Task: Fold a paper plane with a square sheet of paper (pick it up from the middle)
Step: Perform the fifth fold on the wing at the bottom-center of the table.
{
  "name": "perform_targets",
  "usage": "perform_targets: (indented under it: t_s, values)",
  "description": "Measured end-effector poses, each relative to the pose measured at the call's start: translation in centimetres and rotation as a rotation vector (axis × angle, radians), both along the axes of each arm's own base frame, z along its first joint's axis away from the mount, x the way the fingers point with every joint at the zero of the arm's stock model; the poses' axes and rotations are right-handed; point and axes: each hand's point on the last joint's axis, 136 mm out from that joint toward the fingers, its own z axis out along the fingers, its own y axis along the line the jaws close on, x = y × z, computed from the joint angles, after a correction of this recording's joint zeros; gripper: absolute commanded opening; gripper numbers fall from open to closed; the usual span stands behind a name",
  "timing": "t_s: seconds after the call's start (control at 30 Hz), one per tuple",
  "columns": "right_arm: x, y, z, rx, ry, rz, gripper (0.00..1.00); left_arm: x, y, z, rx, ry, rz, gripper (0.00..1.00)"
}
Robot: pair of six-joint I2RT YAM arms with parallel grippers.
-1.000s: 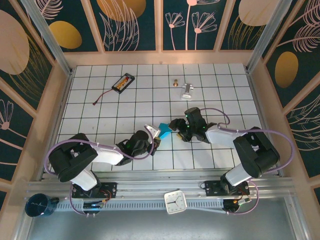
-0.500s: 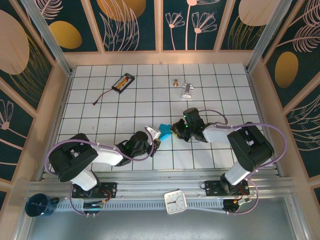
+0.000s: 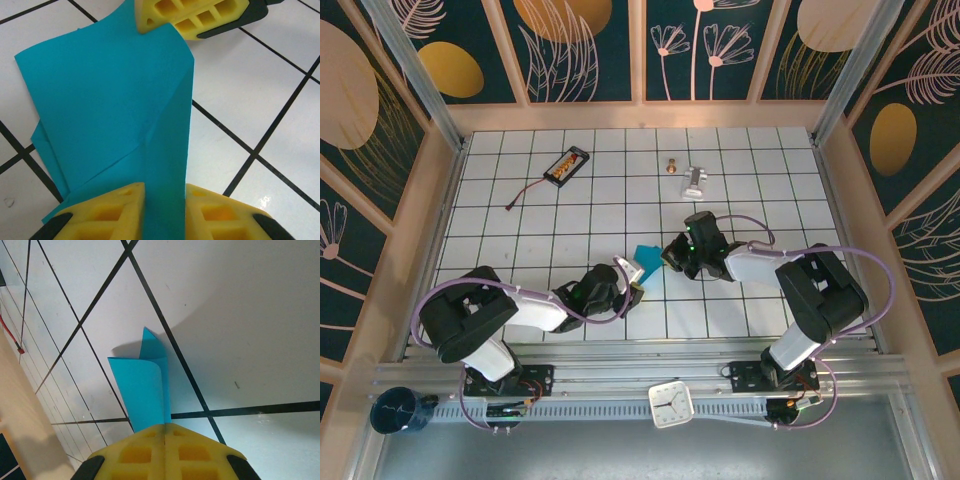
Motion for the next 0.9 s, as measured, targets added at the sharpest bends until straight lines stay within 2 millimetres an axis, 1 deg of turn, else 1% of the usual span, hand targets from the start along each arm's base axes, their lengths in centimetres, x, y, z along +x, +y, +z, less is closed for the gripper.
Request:
perform_targets:
  t_s: [0.17, 0.3, 0.6, 0.9]
  values:
    - [-0.19, -0.11, -0.24, -0.009, 0.010, 0.003, 0.01, 0.69, -0.06, 0.26, 0.027, -0.015, 0.017, 0.28]
    - [-0.29, -0.05, -0.34, -0.014, 0.017, 0.006, 0.01, 1.00, 0.13, 0.24, 0.047, -0.027, 0.028, 0.27]
    - [-0.23, 0.17, -0.17, -0.013, 0.012, 0.011, 0.01, 1.03, 0.25, 0.06, 0.063, -0.023, 0.030, 0.15]
    - [-0.29, 0.10, -0.32, -0.018, 0.016, 0.010, 0.04, 0.85, 0.07, 0.08, 0.051, -0.007, 0.027, 0.04]
